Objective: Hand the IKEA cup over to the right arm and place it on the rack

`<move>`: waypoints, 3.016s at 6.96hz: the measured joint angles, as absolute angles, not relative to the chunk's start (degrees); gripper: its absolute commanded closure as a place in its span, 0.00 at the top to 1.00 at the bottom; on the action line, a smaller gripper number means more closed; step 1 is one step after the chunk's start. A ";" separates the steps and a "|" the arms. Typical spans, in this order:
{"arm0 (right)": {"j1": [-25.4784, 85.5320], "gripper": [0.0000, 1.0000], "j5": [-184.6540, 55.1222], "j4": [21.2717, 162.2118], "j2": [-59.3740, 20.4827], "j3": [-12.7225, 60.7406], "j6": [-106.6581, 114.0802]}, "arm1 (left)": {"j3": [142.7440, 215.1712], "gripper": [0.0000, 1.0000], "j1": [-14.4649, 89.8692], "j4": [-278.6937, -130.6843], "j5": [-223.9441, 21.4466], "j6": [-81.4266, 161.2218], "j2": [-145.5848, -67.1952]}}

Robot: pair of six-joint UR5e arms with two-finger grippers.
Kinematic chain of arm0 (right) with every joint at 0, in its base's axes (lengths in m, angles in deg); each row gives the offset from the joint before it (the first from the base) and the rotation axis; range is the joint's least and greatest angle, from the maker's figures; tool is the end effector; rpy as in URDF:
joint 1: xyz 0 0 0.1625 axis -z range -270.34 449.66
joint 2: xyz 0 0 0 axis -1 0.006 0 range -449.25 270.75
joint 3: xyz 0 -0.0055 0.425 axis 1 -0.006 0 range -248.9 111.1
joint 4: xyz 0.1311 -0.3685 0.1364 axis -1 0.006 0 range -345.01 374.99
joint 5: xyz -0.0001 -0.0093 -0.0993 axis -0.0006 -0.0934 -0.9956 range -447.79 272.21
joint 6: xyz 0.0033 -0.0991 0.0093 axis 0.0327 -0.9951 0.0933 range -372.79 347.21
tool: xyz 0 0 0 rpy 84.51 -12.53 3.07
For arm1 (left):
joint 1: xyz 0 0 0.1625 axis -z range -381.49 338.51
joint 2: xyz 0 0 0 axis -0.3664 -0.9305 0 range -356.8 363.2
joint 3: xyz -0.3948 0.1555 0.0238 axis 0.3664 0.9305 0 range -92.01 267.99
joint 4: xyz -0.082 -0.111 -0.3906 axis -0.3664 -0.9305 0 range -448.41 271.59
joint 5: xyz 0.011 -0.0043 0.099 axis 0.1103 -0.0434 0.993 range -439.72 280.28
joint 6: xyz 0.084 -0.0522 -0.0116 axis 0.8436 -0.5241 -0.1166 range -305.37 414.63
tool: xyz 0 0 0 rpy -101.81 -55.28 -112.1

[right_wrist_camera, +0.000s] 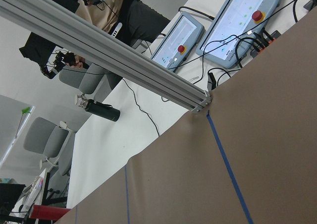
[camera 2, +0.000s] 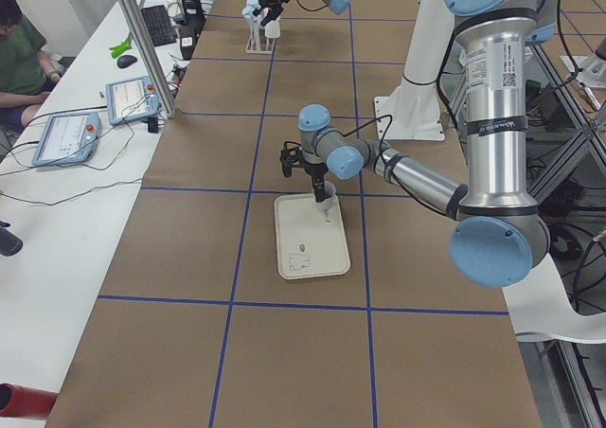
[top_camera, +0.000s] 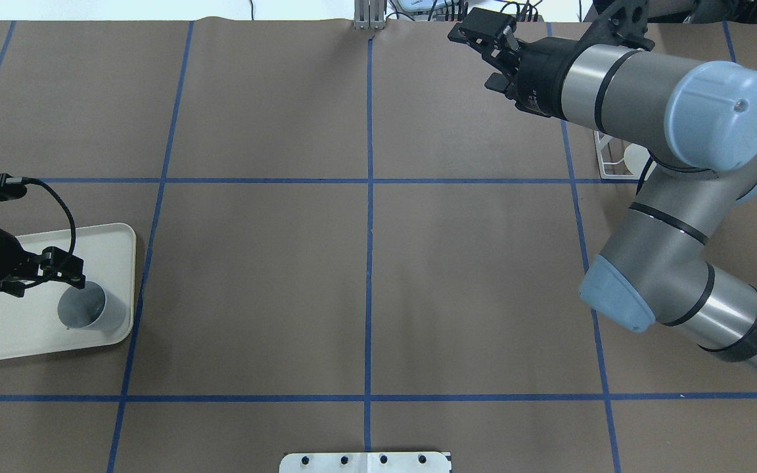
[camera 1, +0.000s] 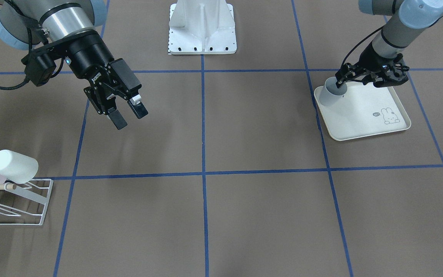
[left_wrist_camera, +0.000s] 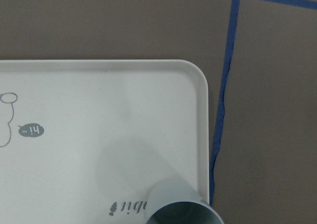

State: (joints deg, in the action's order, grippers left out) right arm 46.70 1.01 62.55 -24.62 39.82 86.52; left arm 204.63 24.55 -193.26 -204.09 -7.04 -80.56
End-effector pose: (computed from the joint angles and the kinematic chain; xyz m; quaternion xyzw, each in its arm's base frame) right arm -0.3243 -0.4870 0.1802 0.2056 -0.6539 0.3272 0.6505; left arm 0.2572 -0.3777 0.4578 -0.0495 0.4007 -0.0517 0.9134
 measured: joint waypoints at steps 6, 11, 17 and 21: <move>46.77 1.00 0.98 62.55 -24.73 38.88 86.27 | 201.61 0.43 21.37 -193.29 -204.08 -6.98 -80.64; 46.77 1.00 0.98 62.33 -24.73 38.90 86.28 | 202.21 0.00 20.67 -193.28 -204.53 -7.76 -80.67; 46.88 1.00 0.98 59.91 -24.64 39.21 86.56 | 209.38 0.00 38.17 -180.41 -203.72 -15.19 -88.56; 47.11 1.00 0.98 55.05 -24.57 38.94 89.98 | 203.75 0.00 39.35 -190.45 -200.06 -43.37 -104.50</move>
